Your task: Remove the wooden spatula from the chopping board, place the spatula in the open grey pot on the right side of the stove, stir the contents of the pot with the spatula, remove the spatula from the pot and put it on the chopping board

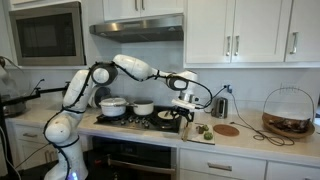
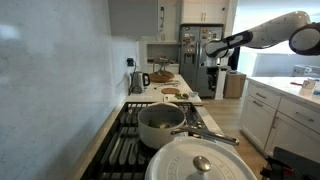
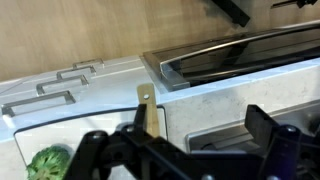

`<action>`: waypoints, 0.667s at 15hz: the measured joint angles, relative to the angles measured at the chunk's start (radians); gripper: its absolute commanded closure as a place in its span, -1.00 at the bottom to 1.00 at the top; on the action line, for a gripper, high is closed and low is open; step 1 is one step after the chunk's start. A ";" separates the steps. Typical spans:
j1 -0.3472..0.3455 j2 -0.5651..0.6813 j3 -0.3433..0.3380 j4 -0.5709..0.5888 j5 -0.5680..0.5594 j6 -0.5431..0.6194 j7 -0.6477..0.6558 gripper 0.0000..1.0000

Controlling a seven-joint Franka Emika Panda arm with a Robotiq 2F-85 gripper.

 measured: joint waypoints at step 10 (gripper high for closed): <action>-0.011 0.008 0.001 -0.055 0.018 0.098 -0.003 -1.00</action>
